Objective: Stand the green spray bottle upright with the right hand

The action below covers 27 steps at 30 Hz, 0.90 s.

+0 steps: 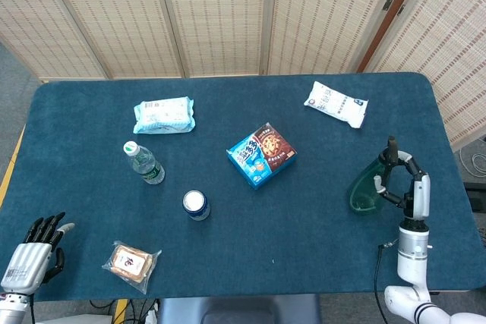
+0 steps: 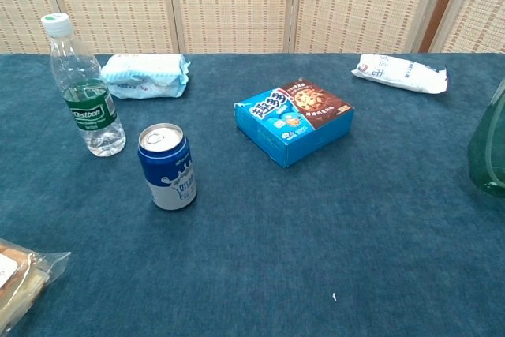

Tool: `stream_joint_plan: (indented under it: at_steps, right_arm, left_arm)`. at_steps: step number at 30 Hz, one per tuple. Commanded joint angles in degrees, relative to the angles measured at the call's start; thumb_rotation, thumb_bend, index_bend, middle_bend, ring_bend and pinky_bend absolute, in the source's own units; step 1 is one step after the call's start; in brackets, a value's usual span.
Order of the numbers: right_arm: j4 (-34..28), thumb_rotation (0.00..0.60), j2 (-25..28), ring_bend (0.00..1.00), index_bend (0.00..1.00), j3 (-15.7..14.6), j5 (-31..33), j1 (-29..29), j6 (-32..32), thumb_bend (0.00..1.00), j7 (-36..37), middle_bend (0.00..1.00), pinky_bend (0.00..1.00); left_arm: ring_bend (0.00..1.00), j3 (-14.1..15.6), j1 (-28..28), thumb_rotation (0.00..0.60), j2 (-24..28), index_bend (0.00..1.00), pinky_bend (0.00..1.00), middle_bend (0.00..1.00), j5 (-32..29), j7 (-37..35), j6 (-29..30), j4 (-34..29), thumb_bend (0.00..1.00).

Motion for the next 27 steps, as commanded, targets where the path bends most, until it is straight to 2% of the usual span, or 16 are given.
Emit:
stream_joint_plan:
  at_steps: [1,9,27]
  right_arm:
    - [3.5,0.6,-2.6,0.47,0.49,-0.5,-0.4,0.0,0.6,0.3,1.8,0.57,0.55]
    - [7.9,0.6,-5.1,0.47,0.49,-1.0,-0.5,0.1,0.7,0.3,3.9,0.57,0.55]
    - [12.5,0.6,-8.5,0.47,0.49,-3.3,-1.6,-2.7,3.7,0.3,6.5,0.57,0.55]
  left_arm:
    - [0.07,0.1,0.3,0.6,0.2,0.18,0.0,0.07,0.1,0.2,0.3,-0.3,0.74]
    - [0.07,0.4,0.9,0.6,0.2,0.18,0.0,0.07,0.6,0.6,1.1,-0.4,0.74]
    - [0.07,1.1,2.1,0.6,0.5,0.18,0.0,0.07,2.1,3.3,3.0,-2.6,0.74]
